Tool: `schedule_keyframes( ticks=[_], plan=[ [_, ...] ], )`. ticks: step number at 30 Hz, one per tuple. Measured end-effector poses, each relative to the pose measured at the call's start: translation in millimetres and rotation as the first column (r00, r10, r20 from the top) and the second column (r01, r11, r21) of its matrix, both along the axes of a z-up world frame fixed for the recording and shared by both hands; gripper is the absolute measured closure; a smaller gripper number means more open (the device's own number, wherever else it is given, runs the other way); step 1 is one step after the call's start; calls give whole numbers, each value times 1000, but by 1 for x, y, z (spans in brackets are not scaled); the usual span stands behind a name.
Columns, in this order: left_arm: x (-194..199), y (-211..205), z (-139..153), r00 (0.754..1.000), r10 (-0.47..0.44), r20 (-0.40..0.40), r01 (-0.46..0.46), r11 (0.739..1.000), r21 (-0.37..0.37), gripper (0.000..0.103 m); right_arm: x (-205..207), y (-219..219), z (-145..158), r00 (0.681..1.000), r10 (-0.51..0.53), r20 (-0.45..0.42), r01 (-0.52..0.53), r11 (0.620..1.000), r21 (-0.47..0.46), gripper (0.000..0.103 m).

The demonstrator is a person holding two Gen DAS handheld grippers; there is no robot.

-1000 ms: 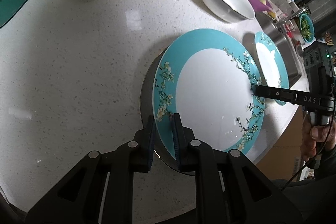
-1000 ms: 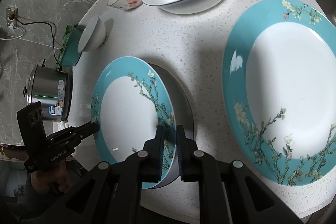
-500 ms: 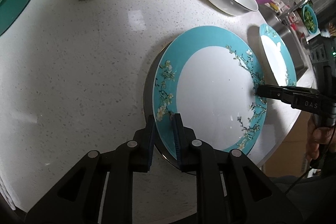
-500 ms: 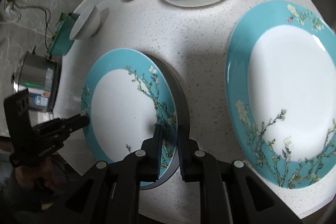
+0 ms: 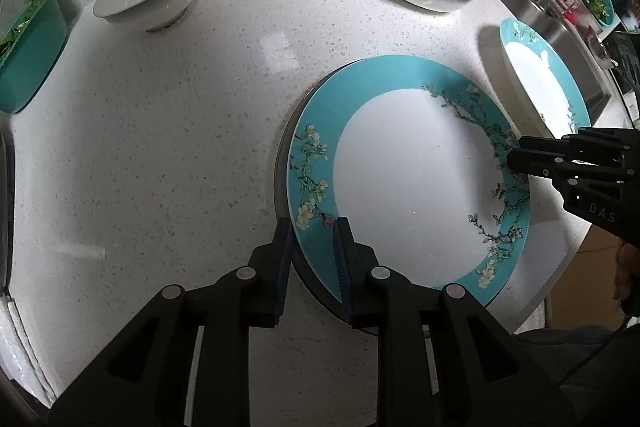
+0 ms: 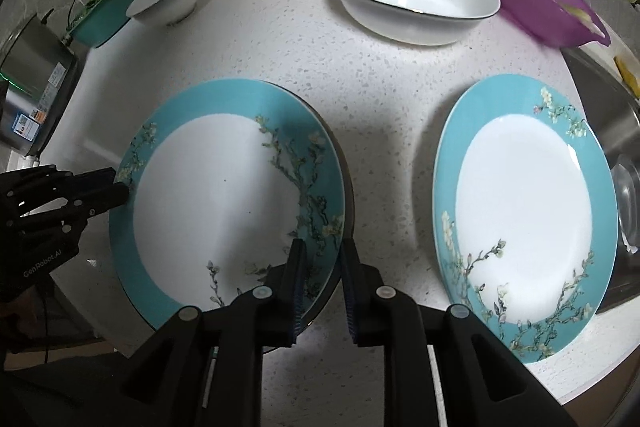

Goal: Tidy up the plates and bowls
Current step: 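Open both grippers and release the teal plate on the stack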

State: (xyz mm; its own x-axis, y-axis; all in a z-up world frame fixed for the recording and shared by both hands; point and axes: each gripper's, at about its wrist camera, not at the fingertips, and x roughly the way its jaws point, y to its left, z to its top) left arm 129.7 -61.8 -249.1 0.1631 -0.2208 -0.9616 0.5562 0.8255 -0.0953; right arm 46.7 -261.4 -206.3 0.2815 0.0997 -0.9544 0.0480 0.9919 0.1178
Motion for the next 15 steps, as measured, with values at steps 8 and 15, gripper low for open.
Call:
schedule_keyframes(
  ticks=[8,15],
  plan=[
    [3,6,0,1000,3,-5,-3,1000,-17,82,-5,2,-2,999,-29,24,28,999,25,66],
    [12,12,16,1000,-8,25,10,998,-65,27,-16,-1,8,991,-121,54,118,991,57,40]
  ],
)
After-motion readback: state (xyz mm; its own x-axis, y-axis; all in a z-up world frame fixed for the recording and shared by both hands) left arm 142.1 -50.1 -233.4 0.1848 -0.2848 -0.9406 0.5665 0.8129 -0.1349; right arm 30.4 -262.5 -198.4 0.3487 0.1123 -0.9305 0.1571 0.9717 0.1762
